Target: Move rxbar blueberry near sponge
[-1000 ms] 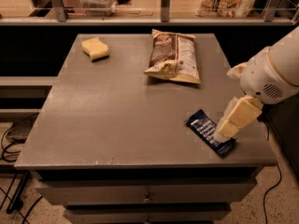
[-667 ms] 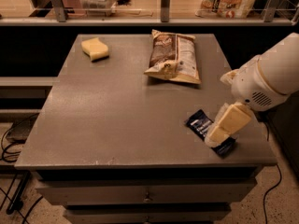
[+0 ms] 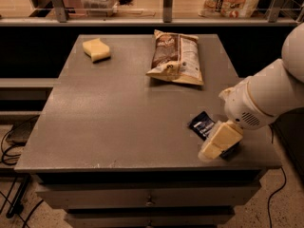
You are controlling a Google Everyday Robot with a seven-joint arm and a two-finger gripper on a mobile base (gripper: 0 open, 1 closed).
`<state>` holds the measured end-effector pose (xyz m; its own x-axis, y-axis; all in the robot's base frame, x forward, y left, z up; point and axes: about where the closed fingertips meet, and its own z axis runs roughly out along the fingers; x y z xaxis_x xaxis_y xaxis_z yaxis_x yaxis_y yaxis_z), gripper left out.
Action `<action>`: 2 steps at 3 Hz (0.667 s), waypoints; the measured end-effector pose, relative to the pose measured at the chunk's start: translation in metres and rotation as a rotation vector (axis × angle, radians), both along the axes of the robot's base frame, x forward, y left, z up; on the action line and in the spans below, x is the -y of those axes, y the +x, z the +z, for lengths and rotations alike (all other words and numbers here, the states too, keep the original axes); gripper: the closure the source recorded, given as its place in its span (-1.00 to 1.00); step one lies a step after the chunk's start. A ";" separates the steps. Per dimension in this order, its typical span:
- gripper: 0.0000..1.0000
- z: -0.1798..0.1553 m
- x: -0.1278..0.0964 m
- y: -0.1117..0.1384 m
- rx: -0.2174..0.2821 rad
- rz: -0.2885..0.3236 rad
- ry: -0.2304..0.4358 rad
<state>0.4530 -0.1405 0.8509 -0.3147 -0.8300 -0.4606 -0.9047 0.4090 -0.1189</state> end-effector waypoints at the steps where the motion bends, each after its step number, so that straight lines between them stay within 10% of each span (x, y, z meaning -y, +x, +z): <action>1: -1.00 -0.020 0.003 -0.001 -0.045 -0.041 0.007; 2: -0.66 -0.033 0.007 0.000 -0.084 -0.075 0.020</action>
Offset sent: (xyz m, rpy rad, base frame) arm 0.0034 -0.0122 -0.0498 0.0384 0.1319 -0.1182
